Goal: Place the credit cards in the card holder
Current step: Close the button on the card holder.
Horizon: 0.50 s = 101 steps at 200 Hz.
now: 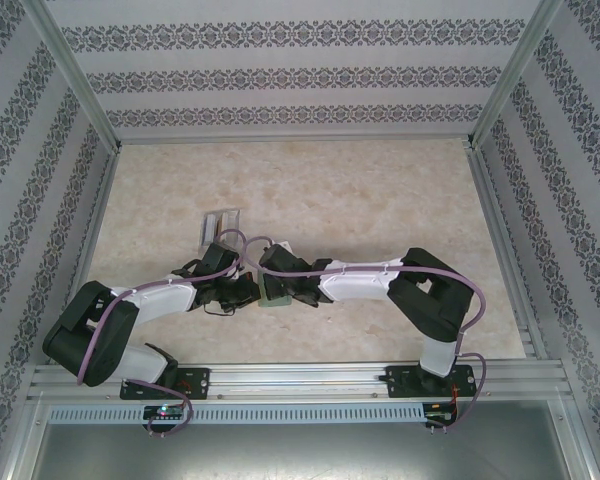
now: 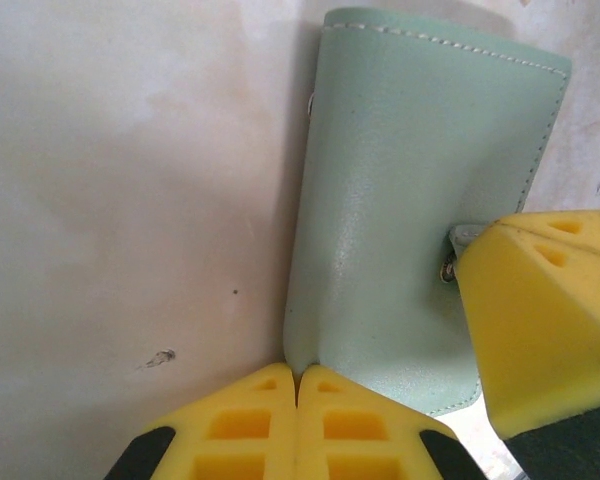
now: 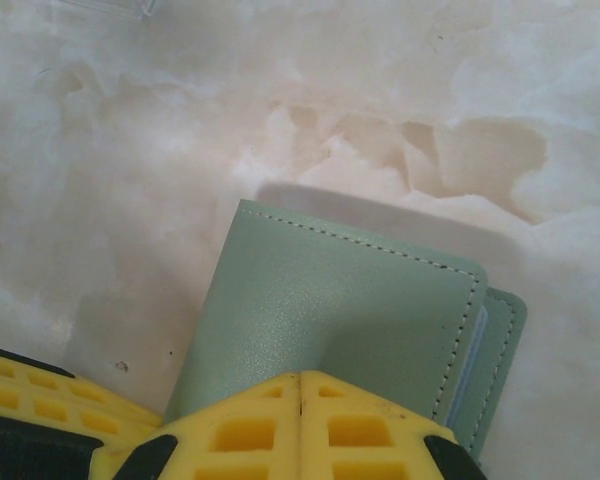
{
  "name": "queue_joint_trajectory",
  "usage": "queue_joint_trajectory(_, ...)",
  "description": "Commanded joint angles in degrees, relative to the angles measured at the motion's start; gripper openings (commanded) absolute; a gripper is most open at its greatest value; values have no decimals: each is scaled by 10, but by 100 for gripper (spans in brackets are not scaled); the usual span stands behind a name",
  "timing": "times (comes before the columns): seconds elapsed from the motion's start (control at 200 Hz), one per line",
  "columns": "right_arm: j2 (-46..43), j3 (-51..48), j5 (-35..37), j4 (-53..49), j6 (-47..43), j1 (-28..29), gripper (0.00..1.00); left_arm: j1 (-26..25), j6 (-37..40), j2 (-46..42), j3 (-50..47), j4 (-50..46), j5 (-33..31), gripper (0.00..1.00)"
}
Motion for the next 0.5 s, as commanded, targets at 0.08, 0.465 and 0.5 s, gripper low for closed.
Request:
queue_joint_trajectory(0.08,-15,-41,-24,1,-36,0,0,-9,-9,16,-5,-43,-39,0)
queue_joint_trajectory(0.465,-20,-121,-68,101,-66,2,0,-9,-21,19,-4,-50,-47,0)
queue_joint_trajectory(0.5,-18,-129,-72,114,-64,2,0,-9,-22,20,-4,-49,-47,0)
